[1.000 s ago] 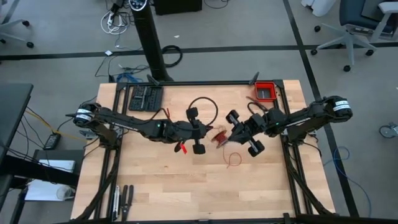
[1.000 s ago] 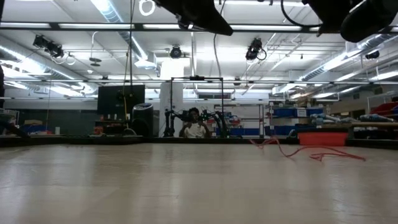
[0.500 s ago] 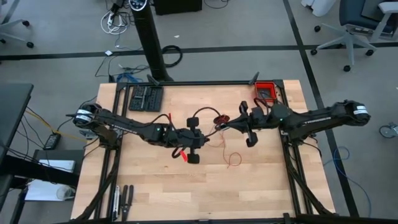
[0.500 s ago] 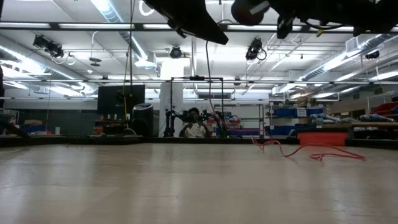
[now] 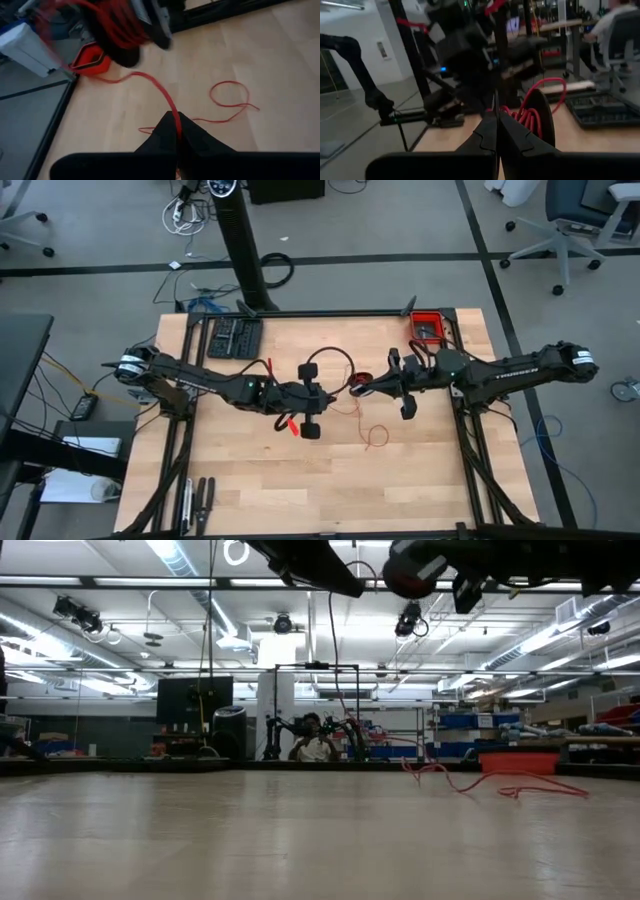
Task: Coil cords
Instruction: Coil the red wire on the black spool
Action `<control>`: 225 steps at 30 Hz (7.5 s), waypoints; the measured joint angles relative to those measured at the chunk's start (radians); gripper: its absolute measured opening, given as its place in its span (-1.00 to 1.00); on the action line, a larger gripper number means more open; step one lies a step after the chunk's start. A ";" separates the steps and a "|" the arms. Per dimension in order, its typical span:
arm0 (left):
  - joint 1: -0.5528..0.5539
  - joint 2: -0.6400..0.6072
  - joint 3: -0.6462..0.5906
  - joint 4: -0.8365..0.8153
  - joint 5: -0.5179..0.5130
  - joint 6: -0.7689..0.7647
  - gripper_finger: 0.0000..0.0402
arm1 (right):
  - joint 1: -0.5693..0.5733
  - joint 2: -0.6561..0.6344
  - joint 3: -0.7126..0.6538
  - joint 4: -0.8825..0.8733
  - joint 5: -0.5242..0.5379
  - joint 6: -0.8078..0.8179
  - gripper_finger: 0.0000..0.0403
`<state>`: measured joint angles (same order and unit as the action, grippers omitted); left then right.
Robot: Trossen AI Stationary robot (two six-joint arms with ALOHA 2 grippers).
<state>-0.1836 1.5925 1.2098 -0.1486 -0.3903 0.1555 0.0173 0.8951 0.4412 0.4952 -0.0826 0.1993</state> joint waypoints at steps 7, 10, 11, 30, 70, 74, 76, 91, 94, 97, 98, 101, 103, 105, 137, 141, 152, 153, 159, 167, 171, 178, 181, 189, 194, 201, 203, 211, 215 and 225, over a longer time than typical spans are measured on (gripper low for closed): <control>0.002 -0.005 0.000 0.009 0.007 0.061 -1.00 | -0.006 0.013 -0.001 -0.113 0.011 0.113 -0.99; 0.005 -0.012 0.000 0.043 0.002 0.096 -1.00 | -0.013 0.030 -0.001 -0.123 -0.045 0.187 -0.99; 0.007 -0.014 0.000 0.075 -0.012 0.108 -1.00 | -0.014 0.039 -0.001 -0.118 -0.074 0.211 -0.99; 0.081 -0.008 -0.002 0.337 -0.039 0.250 -1.00 | 0.066 0.355 -0.001 0.744 -0.469 0.397 -0.98; -0.028 0.037 -0.002 0.255 0.270 -0.032 -1.00 | 0.076 0.434 0.127 1.055 -0.112 -0.309 -0.98; -0.034 0.038 -0.002 0.175 0.272 -0.060 -1.00 | 0.063 0.430 0.127 1.055 -0.110 -0.310 -0.98; -0.036 0.038 -0.002 0.142 0.272 -0.076 -1.00 | 0.057 0.427 0.127 1.056 -0.109 -0.306 -0.98; -0.066 -0.033 0.005 -0.056 0.239 -0.078 -1.00 | 0.026 0.291 -0.051 1.004 0.086 -0.292 -0.99; -0.072 -0.059 0.006 -0.076 0.242 -0.060 -1.00 | 0.026 0.260 -0.087 1.005 0.131 -0.305 -0.99; -0.073 -0.092 0.006 -0.098 0.245 -0.053 -1.00 | 0.029 0.236 -0.112 1.004 0.149 -0.306 -0.99; -0.073 -0.103 0.006 -0.106 0.246 -0.052 -1.00 | 0.031 0.228 -0.117 1.007 0.166 -0.305 -0.99; -0.074 -0.122 0.006 -0.062 0.247 -0.028 -1.00 | 0.041 0.221 -0.124 1.043 0.241 -0.315 -0.99; -0.074 -0.125 0.006 -0.014 0.251 -0.024 -1.00 | 0.048 0.221 -0.124 1.057 0.286 -0.338 -0.99; -0.077 -0.126 0.007 0.003 0.255 -0.003 -1.00 | 0.054 0.223 -0.123 1.054 0.306 -0.359 -0.99; -0.133 -0.080 -0.022 0.094 0.311 -0.033 -1.00 | 0.071 0.198 -0.098 1.060 0.386 -0.460 -0.99; -0.134 -0.080 -0.022 0.041 0.278 -0.034 -1.00 | 0.072 0.196 -0.098 1.059 0.380 -0.460 -0.99; -0.134 -0.133 -0.022 -0.061 0.255 -0.036 -1.00 | 0.086 0.174 -0.098 0.870 0.368 -0.431 -0.99; -0.134 -0.141 -0.022 -0.069 0.253 -0.037 -1.00 | 0.087 0.167 -0.098 0.846 0.367 -0.424 -0.99; -0.134 -0.181 -0.022 -0.179 0.218 -0.055 -1.00 | 0.113 0.105 -0.099 0.713 0.362 -0.401 -0.99; -0.133 -0.189 -0.022 -0.281 0.147 -0.082 -1.00 | 0.154 0.012 -0.099 0.591 0.387 -0.399 -0.99; -0.133 -0.189 -0.022 -0.309 0.147 -0.085 -1.00 | 0.172 -0.037 -0.099 0.460 0.413 -0.389 -0.99; -0.132 -0.194 -0.022 -0.369 0.119 -0.089 -1.00 | 0.173 -0.110 -0.099 0.208 0.391 -0.257 -0.99; -0.131 -0.194 -0.022 -0.398 0.103 -0.101 -1.00 | 0.173 -0.135 -0.099 0.156 0.377 -0.211 -0.99; -0.131 -0.194 -0.022 -0.491 0.066 -0.139 -1.00 | 0.172 -0.187 -0.099 0.006 0.330 -0.121 -0.99; -0.131 -0.194 -0.016 -0.495 0.063 -0.132 -1.00 | 0.172 -0.203 -0.099 -0.189 0.290 -0.019 -0.99; -0.131 -0.194 0.024 -0.474 -0.101 -0.052 -1.00 | 0.171 -0.199 -0.099 -0.290 0.183 0.100 -0.99; -0.130 -0.195 0.028 -0.431 -0.157 -0.017 -1.00 | 0.171 -0.199 -0.099 -0.301 0.158 0.122 -0.99; -0.101 -0.195 0.028 -0.217 -0.268 0.129 -1.00 | 0.171 -0.150 -0.099 -0.308 0.024 0.196 -0.99; -0.067 -0.194 0.028 -0.120 -0.264 0.182 -1.00 | 0.170 -0.099 -0.098 -0.262 -0.072 0.220 -0.99; 0.023 -0.186 0.028 0.084 -0.193 0.211 -1.00 | 0.165 0.031 -0.097 -0.011 -0.256 0.229 -0.99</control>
<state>-0.1605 1.4066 1.2377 -0.0650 -0.5838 0.3664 0.1819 0.9263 0.3439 0.4846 -0.3390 0.4286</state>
